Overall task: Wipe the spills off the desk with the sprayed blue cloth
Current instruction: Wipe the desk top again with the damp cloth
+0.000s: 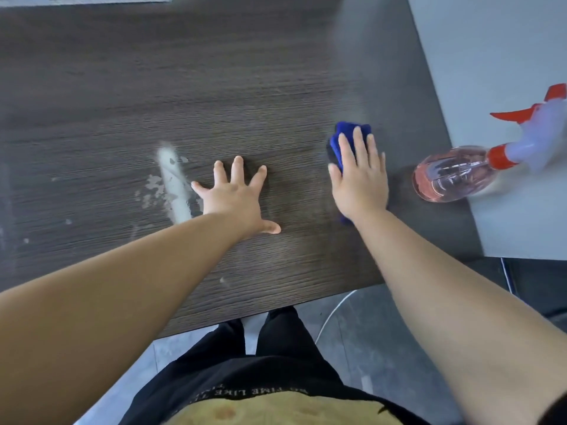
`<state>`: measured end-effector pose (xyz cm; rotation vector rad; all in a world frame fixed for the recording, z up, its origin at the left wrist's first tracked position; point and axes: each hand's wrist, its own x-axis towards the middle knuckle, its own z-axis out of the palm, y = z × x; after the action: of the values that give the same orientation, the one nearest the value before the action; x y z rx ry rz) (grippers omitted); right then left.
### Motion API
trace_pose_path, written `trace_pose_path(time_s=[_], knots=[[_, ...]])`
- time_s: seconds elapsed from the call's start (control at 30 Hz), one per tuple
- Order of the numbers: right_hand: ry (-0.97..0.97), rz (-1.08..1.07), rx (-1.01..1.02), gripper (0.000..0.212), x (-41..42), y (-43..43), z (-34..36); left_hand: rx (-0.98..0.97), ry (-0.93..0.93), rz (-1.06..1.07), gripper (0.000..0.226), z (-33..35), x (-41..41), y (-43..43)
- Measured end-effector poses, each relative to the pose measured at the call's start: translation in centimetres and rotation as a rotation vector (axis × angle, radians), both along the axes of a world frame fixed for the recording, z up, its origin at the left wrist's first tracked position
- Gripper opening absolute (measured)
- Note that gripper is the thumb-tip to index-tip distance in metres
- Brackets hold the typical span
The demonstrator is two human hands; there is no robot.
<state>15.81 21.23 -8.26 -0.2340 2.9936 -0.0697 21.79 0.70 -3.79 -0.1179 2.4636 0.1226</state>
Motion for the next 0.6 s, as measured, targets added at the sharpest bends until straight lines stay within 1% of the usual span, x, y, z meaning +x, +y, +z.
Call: trace_pose_path(time_s=[0.03,0.07,0.1,0.2,0.23,0.27,0.3,0.37,0.47,0.5,0.53,0.57,0.6], knots=[[-0.005,-0.088,-0.013,0.057,-0.4,-2.0,-0.1,0.003,0.005,0.003,0.114,0.0,0.0,0.0],[-0.012,-0.107,-0.025,0.058,-0.1,-3.8,-0.1,0.004,0.010,0.004,0.114,0.0,0.0,0.0],[-0.003,-0.052,-0.040,0.058,0.8,-5.0,-0.2,0.004,0.014,0.000,0.114,0.0,0.1,0.0],[0.028,0.329,-0.062,0.053,6.2,-3.6,-0.3,0.005,0.027,-0.011,0.113,-0.1,0.1,-0.1],[0.021,0.416,-0.052,0.051,7.6,-1.8,-0.3,0.006,0.028,-0.014,0.113,0.0,0.1,-0.1],[0.014,0.448,-0.037,0.050,8.5,0.3,-0.3,0.010,0.023,-0.020,0.113,0.1,0.1,-0.2],[0.019,0.418,-0.018,0.050,8.6,2.2,-0.3,0.015,0.019,-0.024,0.113,0.1,0.1,-0.2],[0.028,0.207,-0.004,0.051,7.5,3.7,-0.3,0.018,0.018,-0.032,0.114,0.2,0.1,-0.4],[0.056,-0.238,-0.029,0.055,4.5,-0.5,-0.6,0.045,0.008,-0.053,0.118,0.5,-0.1,-0.7],[0.046,-0.309,-0.043,0.057,4.3,-2.6,-0.5,0.058,0.004,-0.057,0.117,0.6,-0.2,-0.9],[0.039,-0.294,-0.052,0.058,4.7,-4.7,-0.5,0.075,0.000,-0.057,0.115,0.6,-0.3,-1.3],[0.043,-0.202,-0.059,0.057,5.9,-6.2,-0.5,0.098,0.000,-0.059,0.109,0.8,-0.6,-1.8],[0.035,-0.059,-0.067,0.056,7.7,-7.0,-0.6,0.130,0.005,-0.059,0.100,0.9,-0.9,-2.3]])
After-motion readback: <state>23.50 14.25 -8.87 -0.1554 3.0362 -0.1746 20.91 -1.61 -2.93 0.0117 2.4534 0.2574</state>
